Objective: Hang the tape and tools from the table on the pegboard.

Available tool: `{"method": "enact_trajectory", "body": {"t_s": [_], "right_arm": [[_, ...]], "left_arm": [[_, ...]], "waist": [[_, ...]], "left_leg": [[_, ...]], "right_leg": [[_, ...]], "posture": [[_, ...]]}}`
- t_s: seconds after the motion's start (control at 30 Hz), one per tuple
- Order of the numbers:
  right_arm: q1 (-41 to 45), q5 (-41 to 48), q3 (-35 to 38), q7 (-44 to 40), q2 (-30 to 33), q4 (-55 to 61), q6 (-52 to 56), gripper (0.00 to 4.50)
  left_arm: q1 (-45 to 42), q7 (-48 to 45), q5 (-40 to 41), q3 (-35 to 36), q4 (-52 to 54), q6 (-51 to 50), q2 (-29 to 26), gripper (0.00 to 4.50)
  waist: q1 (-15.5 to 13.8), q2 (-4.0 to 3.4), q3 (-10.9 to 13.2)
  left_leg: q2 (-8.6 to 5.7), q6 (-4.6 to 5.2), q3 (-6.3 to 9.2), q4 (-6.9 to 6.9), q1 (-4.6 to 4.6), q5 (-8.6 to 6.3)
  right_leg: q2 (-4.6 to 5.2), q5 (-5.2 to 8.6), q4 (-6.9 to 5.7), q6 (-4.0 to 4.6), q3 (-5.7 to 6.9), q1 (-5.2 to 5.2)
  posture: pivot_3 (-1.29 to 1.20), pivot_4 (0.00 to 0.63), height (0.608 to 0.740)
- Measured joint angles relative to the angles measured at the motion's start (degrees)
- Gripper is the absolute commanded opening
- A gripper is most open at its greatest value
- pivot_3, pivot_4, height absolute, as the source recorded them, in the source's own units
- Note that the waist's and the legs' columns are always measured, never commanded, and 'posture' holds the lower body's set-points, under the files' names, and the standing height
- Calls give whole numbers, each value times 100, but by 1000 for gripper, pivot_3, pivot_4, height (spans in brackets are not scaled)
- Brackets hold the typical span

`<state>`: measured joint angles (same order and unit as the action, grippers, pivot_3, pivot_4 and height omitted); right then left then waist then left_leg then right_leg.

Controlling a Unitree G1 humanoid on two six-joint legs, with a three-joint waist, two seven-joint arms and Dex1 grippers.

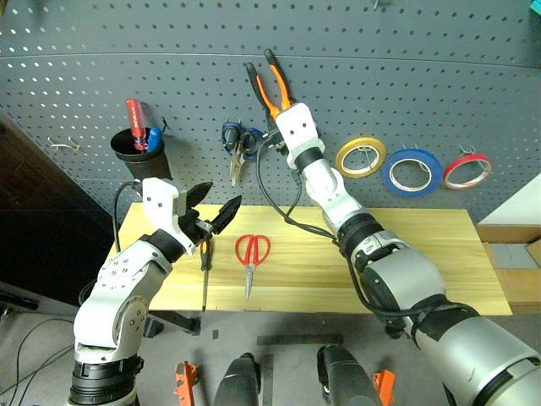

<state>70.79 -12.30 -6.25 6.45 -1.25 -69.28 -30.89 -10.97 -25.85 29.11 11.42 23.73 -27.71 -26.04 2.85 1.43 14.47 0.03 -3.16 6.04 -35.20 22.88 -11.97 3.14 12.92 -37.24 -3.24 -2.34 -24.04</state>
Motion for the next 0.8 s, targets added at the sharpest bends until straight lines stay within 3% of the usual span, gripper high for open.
{"method": "enact_trajectory", "body": {"t_s": [0.23, 0.33, 0.57, 0.8], "right_arm": [[-422, 288, 212, -179, -50, 255, -16, 2243], [-551, 730, 393, -540, -237, 862, 211, 2243], [-1237, 1421, 427, -1195, -513, 3507, 1415, 2242], [-1303, 1069, 380, -1040, -159, 4151, 1670, 2242]], "left_arm": [[-92, -4, -7, 13, -97, 36, 2, 3734], [-106, 1, -8, 15, -122, 87, 22, 3734], [-170, 43, -52, 14, -160, 211, 99, 3734], [-335, 43, -195, -5, -319, 339, 160, 3734]], "waist": [[-53, -1, 67], [-51, -6, 81], [-56, -7, 81], [-61, -6, 81]], "left_leg": [[4, -9, 1, 5, 8, 6], [6, -10, -1, 9, 12, 6], [9, -12, -1, 28, 15, 4], [9, -13, -3, 27, 16, 4]], "right_leg": [[-3, -2, 3, 3, 3, -7], [-3, -3, 6, 3, 2, -12], [-3, -1, 17, 4, 7, -18], [-3, -1, 20, 4, 8, -18]], "posture": [[60, 271, 740], [52, 266, 740], [39, 262, 740], [31, 258, 740]]}}
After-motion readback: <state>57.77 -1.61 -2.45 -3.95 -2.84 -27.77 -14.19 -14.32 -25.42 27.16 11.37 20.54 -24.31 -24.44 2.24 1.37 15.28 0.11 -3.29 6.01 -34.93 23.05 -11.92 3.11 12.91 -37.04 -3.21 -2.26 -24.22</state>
